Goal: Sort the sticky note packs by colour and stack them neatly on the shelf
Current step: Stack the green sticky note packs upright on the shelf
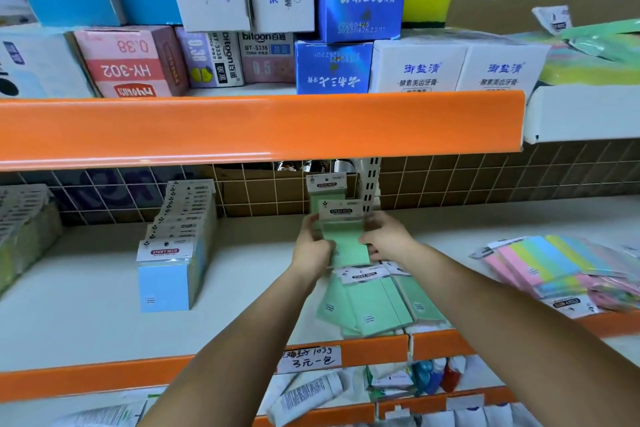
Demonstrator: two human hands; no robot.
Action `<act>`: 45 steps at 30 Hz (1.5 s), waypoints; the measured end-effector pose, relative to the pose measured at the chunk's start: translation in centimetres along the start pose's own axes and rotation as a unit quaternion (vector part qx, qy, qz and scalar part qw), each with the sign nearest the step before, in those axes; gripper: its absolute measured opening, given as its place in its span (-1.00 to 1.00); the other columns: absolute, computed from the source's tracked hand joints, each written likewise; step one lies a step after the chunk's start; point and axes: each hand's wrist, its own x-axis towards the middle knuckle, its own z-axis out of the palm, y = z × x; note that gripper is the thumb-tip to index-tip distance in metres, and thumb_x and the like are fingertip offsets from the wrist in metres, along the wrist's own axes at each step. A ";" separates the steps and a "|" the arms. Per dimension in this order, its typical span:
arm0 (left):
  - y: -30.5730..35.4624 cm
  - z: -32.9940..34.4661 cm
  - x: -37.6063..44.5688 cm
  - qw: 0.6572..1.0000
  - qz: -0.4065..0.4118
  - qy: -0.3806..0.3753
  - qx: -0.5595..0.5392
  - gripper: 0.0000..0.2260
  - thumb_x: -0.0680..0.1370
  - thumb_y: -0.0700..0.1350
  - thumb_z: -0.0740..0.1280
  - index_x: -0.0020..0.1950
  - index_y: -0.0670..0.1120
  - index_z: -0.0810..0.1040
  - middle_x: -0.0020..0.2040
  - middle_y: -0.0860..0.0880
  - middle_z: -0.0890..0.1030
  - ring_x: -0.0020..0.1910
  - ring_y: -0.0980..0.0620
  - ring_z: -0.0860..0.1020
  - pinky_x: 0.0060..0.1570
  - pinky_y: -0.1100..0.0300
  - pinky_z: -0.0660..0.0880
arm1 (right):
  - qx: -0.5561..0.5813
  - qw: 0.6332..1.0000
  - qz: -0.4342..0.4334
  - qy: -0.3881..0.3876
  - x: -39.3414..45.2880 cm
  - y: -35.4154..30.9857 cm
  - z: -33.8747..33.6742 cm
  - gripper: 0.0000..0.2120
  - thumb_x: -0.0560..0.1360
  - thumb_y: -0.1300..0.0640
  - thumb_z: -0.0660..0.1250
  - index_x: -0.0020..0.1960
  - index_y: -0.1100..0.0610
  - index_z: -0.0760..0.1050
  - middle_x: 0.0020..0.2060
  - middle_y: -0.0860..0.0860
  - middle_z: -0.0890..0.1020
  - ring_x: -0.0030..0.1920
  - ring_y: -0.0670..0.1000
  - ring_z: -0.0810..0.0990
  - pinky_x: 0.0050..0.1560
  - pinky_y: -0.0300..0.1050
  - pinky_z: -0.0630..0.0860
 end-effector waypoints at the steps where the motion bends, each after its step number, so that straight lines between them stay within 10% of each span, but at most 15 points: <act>1: -0.3 0.0 0.5 1.000 0.008 0.011 0.018 -0.50 0.47 -0.39 0.16 0.34 0.02 0.33 -0.10 -0.04 0.58 -0.21 -0.04 0.57 -0.26 0.16 0.60 | -0.024 1.000 0.012 -0.010 0.2 0.2 0.6 -0.61 0.54 0.32 0.30 0.35 0.24 0.37 -0.09 0.16 0.54 -0.14 0.11 0.52 -0.06 0.01 0.58; 8: -0.5 0.2 3.1 0.978 0.047 0.062 0.193 -0.41 0.52 -0.25 0.15 0.48 0.20 0.20 0.11 -0.05 0.61 -0.04 -0.12 0.57 -0.15 0.14 0.46 | -0.067 0.997 -0.016 -0.024 1.6 0.1 3.8 -0.64 0.56 0.27 0.19 0.34 0.13 0.40 -0.23 0.03 0.50 -0.34 -0.04 0.39 -0.42 -0.27 0.30; 15: -2.0 0.7 5.2 0.985 0.081 0.014 0.151 -0.27 0.54 -0.32 0.12 0.55 0.18 -0.12 0.34 -0.01 0.51 -0.04 -0.10 0.56 -0.35 0.28 0.32 | -0.026 0.998 -0.058 -0.015 3.4 -0.1 5.2 -0.53 0.58 0.20 0.25 0.45 0.05 0.23 0.24 0.09 0.53 0.00 0.02 0.49 -0.01 -0.19 0.41; 21: -2.5 1.1 7.1 0.991 0.069 -0.007 0.114 -0.17 0.51 -0.35 0.13 0.52 0.14 -0.34 0.50 -0.01 0.29 0.26 -0.10 0.49 0.03 0.29 0.38 | -0.004 0.998 -0.069 0.003 4.6 -0.3 6.1 -0.46 0.60 0.23 0.20 0.52 0.10 0.10 0.35 0.09 0.41 0.32 0.10 0.42 0.27 -0.14 0.33; 29: -3.1 0.9 9.7 0.999 0.001 -0.026 0.034 -0.21 0.48 -0.25 0.22 0.58 0.06 -0.14 0.41 0.04 0.38 0.34 -0.01 0.42 0.28 0.24 0.35 | -0.050 0.999 -0.012 0.016 5.9 -0.3 6.8 -0.54 0.61 0.19 0.13 0.49 0.19 0.16 0.35 0.17 0.42 0.29 0.14 0.45 0.07 -0.20 0.35; 35: -2.7 0.8 9.9 0.999 -0.034 -0.027 0.029 -0.55 0.49 -0.32 0.22 0.37 -0.05 0.43 0.22 -0.08 0.58 0.18 -0.08 0.55 0.28 0.09 0.44 | -0.089 0.996 0.011 0.018 6.1 -0.6 7.0 -0.51 0.60 0.22 0.14 0.49 0.22 0.13 0.38 0.20 0.36 0.32 0.15 0.43 0.06 -0.15 0.38; 45: -2.4 -0.1 8.7 0.992 -0.015 0.011 0.121 -0.63 0.57 -0.19 0.26 0.39 -0.08 0.42 0.27 -0.02 0.49 0.27 -0.10 0.47 0.06 0.25 0.34 | -0.098 0.995 0.003 0.026 6.2 -0.1 6.2 -0.65 0.59 0.27 0.11 0.37 0.26 0.30 0.11 0.16 0.46 -0.05 0.05 0.40 -0.18 -0.22 0.34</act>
